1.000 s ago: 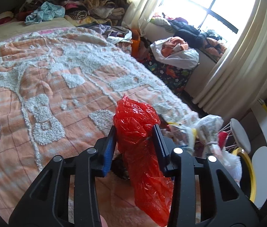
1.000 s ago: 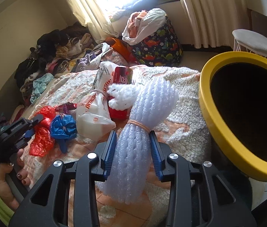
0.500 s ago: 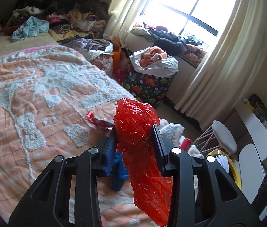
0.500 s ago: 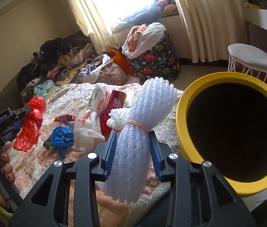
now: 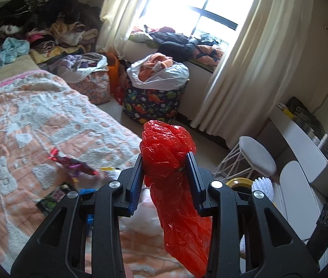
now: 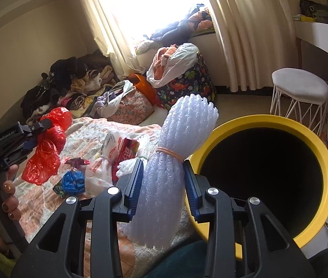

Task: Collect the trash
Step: 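Carry both items over the yellow bin and open both grippers to drop them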

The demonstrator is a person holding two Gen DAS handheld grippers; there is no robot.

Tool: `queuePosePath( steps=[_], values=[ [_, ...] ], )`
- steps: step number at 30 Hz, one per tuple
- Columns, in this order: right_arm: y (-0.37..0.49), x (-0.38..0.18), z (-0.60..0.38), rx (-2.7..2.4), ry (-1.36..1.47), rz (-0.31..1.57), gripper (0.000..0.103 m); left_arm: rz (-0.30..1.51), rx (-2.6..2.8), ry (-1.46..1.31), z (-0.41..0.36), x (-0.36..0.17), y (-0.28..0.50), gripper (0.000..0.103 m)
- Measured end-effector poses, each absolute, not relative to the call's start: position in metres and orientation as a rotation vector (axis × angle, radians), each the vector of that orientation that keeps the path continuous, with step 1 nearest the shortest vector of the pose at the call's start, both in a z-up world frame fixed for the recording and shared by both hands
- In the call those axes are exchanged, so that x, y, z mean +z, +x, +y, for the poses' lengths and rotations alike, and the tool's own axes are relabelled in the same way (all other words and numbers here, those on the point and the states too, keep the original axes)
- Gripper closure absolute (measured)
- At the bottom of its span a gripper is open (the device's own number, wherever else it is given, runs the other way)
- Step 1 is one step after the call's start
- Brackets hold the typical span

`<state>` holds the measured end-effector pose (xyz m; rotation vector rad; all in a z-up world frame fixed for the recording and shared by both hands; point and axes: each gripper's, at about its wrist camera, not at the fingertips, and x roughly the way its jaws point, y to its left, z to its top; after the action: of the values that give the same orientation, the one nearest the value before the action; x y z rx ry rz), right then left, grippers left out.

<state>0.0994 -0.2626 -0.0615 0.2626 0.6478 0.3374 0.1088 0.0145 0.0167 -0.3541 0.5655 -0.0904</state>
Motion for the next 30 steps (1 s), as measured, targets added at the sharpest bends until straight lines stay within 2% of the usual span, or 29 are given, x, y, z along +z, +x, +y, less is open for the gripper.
queuePosePath(
  steps=[30],
  values=[
    [0.094,-0.056,-0.356,0.203,0.329,0.642,0.070,0.601,-0.275,-0.247,-0.100,0.025,0.135,0.075]
  ],
)
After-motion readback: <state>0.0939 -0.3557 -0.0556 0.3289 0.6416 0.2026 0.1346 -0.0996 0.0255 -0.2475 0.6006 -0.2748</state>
